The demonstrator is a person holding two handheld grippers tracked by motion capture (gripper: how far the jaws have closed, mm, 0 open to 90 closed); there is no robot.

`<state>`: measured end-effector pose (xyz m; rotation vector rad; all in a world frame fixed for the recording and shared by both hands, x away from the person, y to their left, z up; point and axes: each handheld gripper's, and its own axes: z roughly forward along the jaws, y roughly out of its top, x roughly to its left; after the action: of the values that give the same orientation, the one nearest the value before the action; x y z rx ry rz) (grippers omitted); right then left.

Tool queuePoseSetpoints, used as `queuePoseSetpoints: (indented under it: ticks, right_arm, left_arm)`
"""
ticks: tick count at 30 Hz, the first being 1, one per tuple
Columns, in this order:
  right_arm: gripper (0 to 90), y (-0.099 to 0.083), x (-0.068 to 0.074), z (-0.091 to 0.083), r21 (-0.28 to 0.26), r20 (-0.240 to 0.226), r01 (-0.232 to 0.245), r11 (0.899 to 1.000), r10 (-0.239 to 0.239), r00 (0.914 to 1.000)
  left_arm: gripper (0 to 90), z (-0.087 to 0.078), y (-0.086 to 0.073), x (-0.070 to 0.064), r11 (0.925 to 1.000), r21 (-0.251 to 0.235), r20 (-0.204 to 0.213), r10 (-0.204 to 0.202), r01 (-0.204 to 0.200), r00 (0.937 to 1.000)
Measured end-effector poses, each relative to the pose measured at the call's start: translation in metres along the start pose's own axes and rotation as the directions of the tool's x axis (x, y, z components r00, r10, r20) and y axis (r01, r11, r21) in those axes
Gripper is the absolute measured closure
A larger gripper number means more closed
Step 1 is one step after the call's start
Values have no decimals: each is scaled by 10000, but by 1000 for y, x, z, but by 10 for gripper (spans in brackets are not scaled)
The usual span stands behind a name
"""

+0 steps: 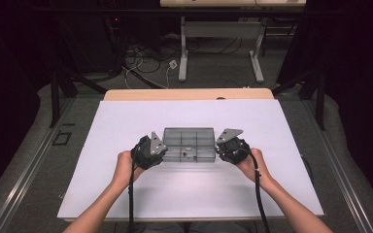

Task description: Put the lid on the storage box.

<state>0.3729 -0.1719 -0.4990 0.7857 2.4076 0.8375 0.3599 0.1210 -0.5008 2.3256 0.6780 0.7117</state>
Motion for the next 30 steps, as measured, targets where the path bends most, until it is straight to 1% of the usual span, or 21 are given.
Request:
queuePoseSetpoints:
  ticks: [1,2,4,5,6,8,10,11,14,15,16,18,21,22,23,24,26,27,28,29,30]
  right_arm:
    - [762,0,-1,-1,104,-34,38,9999,-37,10000]
    - [740,0,0,-1,185,-71,-57,9998,58,10000]
    - [658,-2,-2,-1,311,-48,-127,9994,129,9999]
    - [604,-3,-2,-3,453,-105,-361,9983,366,9993]
    - [559,-5,-3,-3,552,-200,-452,9975,464,9987]
    - [483,-11,-3,-4,657,-271,-571,9962,590,9979]
    - [424,-15,-4,-5,789,-460,-753,9940,791,9958]
    - [392,-16,-4,-6,823,-553,-819,9932,866,9947]
    - [325,-18,-4,-8,768,-763,-953,9925,1011,9919]
    - [302,-18,-4,-10,798,-782,-1057,9912,1119,9906]
    - [286,-18,-4,-10,708,-954,-1081,9916,1146,9888]
    - [248,-18,-4,-13,742,-1140,-1215,9898,1295,9850]
    - [203,-19,-4,-16,688,-1200,-1318,9889,1393,9829]
    - [191,-19,-4,-18,740,-1302,-1408,9873,1496,9801]
    - [184,-20,-4,-19,660,-1299,-1430,9875,1506,9800]
    - [171,-20,-4,-21,734,-1301,-1537,9854,1623,9781]
    - [161,-22,-4,-23,591,-1318,-1545,9862,1611,9781]
    - [153,-22,-4,-26,684,-1365,-1616,9845,1697,9760]
    - [151,-23,-3,-27,593,-1357,-1707,9835,1773,9748]
    - [149,-24,-4,-28,564,-1468,-1674,9843,1740,9737]
    - [144,-25,-4,-30,649,-1451,-1766,9821,1844,9721]
  left_arm:
    - [594,0,0,0,10000,78,40,-53,53,10000]
    - [530,-1,0,1,9999,100,169,-116,114,9998]
    - [386,-2,-1,2,9990,101,559,-441,436,9975]
    - [287,-2,-3,2,9981,271,778,-569,549,9953]
    - [171,-3,-4,1,9971,399,830,-673,642,9943]
    - [155,-6,-8,1,9967,492,770,-675,638,9947]
    - [123,-7,-11,1,9949,572,734,-875,834,9935]
    - [104,-8,-12,3,9947,611,708,-867,824,9937]
    - [72,-11,-16,5,9912,607,624,-1214,1176,9906]
    - [63,-13,-16,7,9901,693,697,-1267,1219,9895]
    - [57,-14,-17,7,9892,669,670,-1347,1302,9886]
    - [42,-17,-19,8,9875,703,709,-1457,1407,9868]
    - [20,-22,-22,8,9869,710,781,-1505,1451,9855]
    - [12,-24,-23,8,9859,718,829,-1570,1512,9841]
    - [7,-26,-24,8,9854,692,865,-1614,1557,9831]
    - [3,-28,-25,7,9851,707,866,-1625,1567,9829]
    - [0,-31,-27,6,9861,784,843,-1530,1465,9846]
    - [0,-33,-28,6,9856,811,854,-1554,1486,9841]
    - [0,-34,-29,5,9856,820,826,-1545,1478,9845]
    - [0,-35,-30,4,9850,833,824,-1581,1512,9840]
    - [0,-36,-31,4,9848,881,774,-1564,1495,9847]
